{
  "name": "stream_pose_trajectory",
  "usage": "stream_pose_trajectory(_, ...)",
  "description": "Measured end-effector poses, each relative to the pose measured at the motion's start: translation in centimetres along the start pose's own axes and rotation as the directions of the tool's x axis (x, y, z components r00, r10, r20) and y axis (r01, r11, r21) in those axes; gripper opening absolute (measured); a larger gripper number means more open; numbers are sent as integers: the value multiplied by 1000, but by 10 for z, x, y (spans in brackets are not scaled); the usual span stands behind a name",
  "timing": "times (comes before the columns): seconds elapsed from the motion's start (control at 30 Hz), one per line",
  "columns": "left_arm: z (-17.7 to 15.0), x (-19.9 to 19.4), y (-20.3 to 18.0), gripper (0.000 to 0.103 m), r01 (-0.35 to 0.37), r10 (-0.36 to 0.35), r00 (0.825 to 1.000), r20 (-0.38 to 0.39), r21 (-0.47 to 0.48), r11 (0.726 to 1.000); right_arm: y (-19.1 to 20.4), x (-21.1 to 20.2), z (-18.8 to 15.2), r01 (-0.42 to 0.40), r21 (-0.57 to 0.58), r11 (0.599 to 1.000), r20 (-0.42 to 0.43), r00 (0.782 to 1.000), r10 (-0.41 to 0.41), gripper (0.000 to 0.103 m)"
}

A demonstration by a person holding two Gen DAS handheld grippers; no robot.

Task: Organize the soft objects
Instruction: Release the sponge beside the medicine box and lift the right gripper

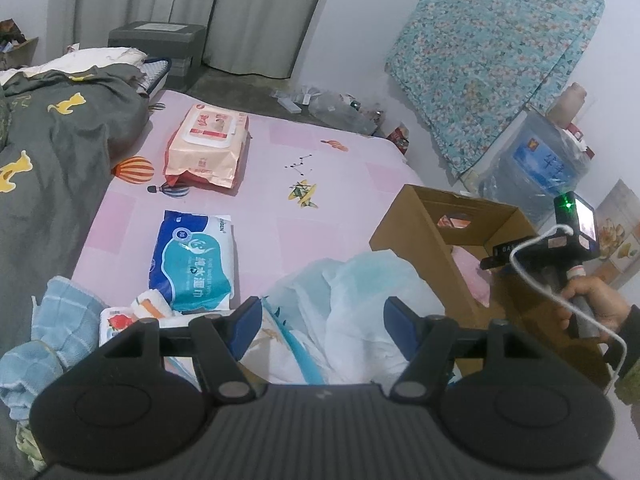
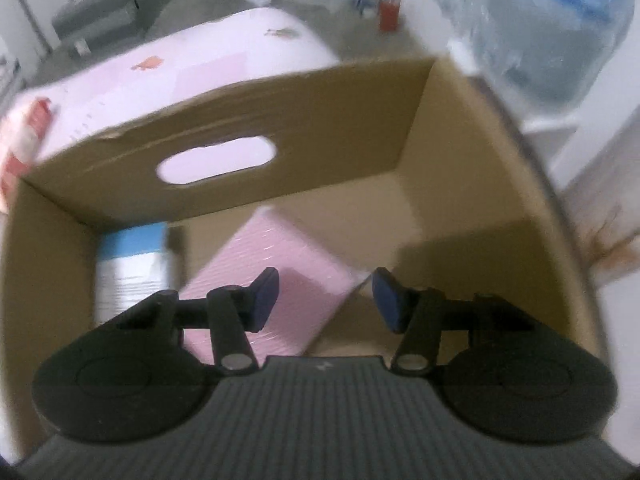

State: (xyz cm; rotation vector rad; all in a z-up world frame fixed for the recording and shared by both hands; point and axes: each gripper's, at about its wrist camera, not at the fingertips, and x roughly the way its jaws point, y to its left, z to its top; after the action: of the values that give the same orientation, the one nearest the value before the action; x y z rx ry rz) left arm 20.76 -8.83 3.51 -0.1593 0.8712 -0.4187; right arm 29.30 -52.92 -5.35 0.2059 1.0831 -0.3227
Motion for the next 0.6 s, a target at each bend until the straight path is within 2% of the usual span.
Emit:
stream_pose_trajectory(0.07, 0, 1, 0, 69, -4, 4, 1000, -4, 3, 1000, -14, 4, 3, -80, 117, 990, -45, 995, 85, 58)
stream_pose_trajectory(0.17, 0, 1, -2, 69, -5, 5, 1000, -5, 3, 1000, -32, 14, 6, -190, 328, 925, -80, 970, 228, 71)
stream_pose_trajectory(0.2, 0, 1, -2, 69, -5, 5, 1000, -5, 3, 1000, -34, 19, 7, -200, 373, 906, -94, 963, 252, 79)
stream_pose_trajectory(0.27, 0, 1, -2, 69, -7, 7, 1000, -6, 3, 1000, -32, 27, 11, -187, 403, 896, -115, 961, 253, 82)
stream_pose_trajectory(0.37, 0, 0, -2, 69, -16, 16, 1000, -7, 6, 1000, -17, 37, 19, -128, 353, 927, -144, 971, 189, 83)
stream_pose_trajectory(0.43, -1, -1, -2, 69, -21, 22, 1000, -8, 3, 1000, -6, 38, 23, -119, 282, 952, -130, 979, 160, 83)
stream_pose_trajectory(0.53, -1, -3, 2, 69, -30, 30, 999, -10, -5, 1000, 14, 29, 29, -87, 69, 994, -76, 993, 92, 79)
stream_pose_trajectory(0.6, -1, -4, 5, 69, -36, 36, 999, -10, -12, 999, 26, 23, 30, -71, -92, 993, -45, 997, 67, 76)
